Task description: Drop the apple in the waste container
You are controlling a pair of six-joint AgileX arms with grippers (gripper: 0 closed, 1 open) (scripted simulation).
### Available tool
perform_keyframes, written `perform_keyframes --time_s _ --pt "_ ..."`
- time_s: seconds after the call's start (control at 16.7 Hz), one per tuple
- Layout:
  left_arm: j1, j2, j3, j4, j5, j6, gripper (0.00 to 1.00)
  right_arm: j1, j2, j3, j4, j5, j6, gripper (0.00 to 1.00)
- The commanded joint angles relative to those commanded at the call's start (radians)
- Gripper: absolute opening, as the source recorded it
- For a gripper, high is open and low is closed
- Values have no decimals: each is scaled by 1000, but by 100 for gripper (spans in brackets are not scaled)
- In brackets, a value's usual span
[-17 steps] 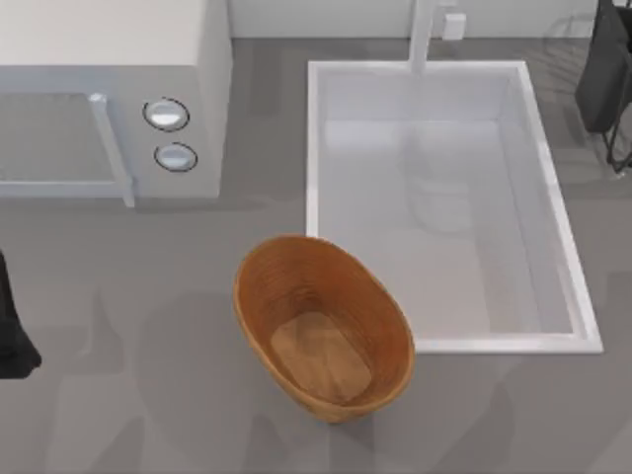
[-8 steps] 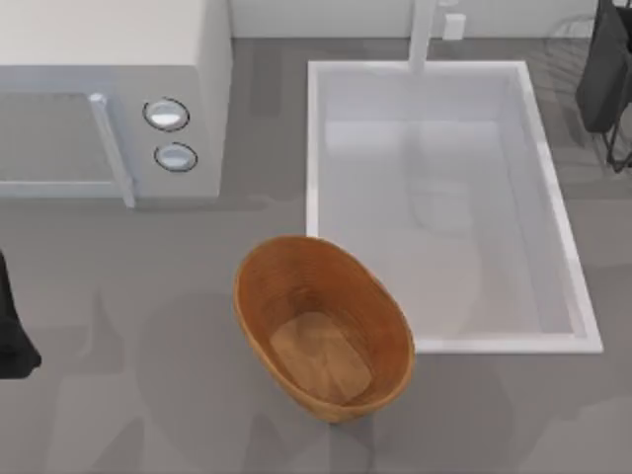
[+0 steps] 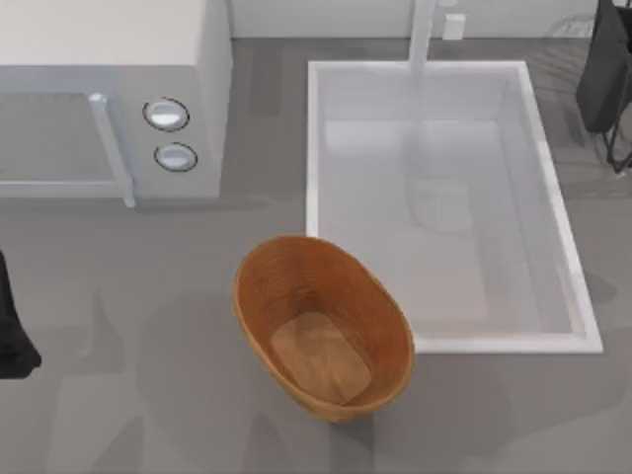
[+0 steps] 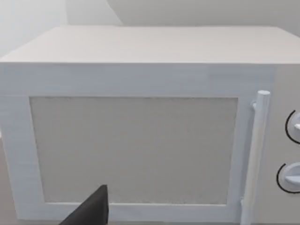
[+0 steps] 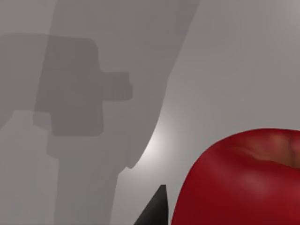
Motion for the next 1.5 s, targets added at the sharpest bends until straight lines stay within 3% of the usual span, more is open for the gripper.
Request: perform_keyframes --time_s 0.3,0.6,0.78,1.08,1.32,1.5 --pt "0 0 0 0 0 0 100 30 16 2 8 -20 -28 0" --pt "0 0 0 0 0 0 100 248 111 39 36 -144 -284 0" --pt "0 0 0 0 0 0 100 424 188 65 50 -242 -557 0" --pt "0 0 0 0 0 0 100 706 296 114 69 -387 -1164 0" --pt "0 0 0 0 0 0 100 861 324 171 91 -444 -1610 0" --pt "0 0 0 0 0 0 100 923 311 219 115 -449 -1844 0"
